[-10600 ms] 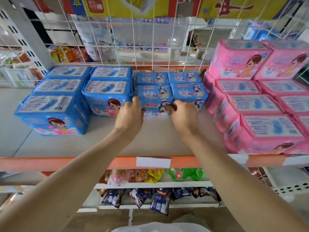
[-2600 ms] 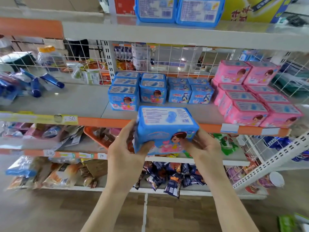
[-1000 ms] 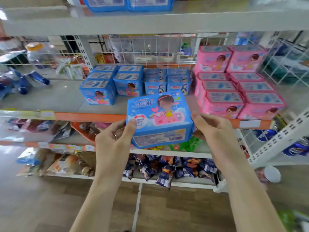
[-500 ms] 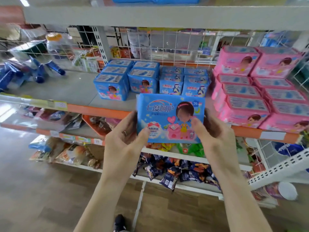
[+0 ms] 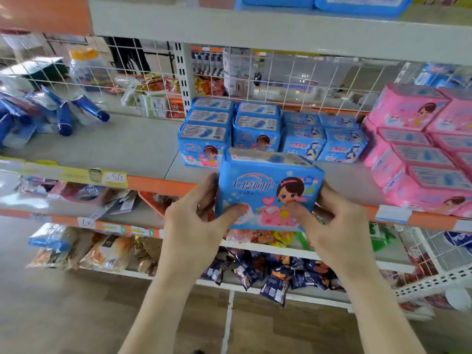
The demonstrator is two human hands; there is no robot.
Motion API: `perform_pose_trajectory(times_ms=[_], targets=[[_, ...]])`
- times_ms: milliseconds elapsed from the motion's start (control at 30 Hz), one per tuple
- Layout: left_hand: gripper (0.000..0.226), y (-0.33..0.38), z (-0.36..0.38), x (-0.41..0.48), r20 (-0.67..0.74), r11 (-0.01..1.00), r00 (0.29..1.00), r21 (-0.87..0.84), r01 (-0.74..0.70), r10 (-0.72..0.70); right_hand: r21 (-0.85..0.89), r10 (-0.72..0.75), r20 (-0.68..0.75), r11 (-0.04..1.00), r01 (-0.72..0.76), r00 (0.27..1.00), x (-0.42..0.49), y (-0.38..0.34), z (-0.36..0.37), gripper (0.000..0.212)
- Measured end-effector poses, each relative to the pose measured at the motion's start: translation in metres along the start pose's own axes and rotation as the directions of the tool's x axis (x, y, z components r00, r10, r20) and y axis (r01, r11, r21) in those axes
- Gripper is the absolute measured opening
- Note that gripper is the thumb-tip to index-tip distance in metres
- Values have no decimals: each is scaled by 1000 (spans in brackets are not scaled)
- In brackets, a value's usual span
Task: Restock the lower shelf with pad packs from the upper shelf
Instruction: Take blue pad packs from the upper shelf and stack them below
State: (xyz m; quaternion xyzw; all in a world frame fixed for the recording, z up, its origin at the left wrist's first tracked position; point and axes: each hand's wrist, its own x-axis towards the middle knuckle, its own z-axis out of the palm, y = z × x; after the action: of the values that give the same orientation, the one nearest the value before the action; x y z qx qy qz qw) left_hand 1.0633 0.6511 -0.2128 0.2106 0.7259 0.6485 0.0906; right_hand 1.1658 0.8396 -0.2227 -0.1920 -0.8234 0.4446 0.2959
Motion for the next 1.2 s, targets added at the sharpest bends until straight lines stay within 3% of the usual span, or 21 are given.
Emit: perform_pose_trajectory(times_ms=[367, 567, 767, 900, 1200], targets=[[58, -52, -23, 42, 101, 987, 994, 151, -45, 30, -122, 11, -88, 992, -22, 996, 6, 14, 53, 48], [52, -67, -5, 76, 86, 979, 996, 200, -49, 33, -8, 43, -80, 999, -44, 996, 39, 44, 63, 48], [28, -84, 30, 123, 46, 955, 999, 297, -8, -6, -127, 8, -63, 992, -16, 998, 87, 75, 57, 42], [13, -106, 58, 138, -23, 900, 1000, 435, -7, 19, -130, -1, -61, 991, -7, 998, 109, 102, 66, 56], [27, -132, 70, 161, 25, 826, 997, 558, -77, 76, -166, -73, -82, 984, 59, 994, 126, 135, 80, 42]])
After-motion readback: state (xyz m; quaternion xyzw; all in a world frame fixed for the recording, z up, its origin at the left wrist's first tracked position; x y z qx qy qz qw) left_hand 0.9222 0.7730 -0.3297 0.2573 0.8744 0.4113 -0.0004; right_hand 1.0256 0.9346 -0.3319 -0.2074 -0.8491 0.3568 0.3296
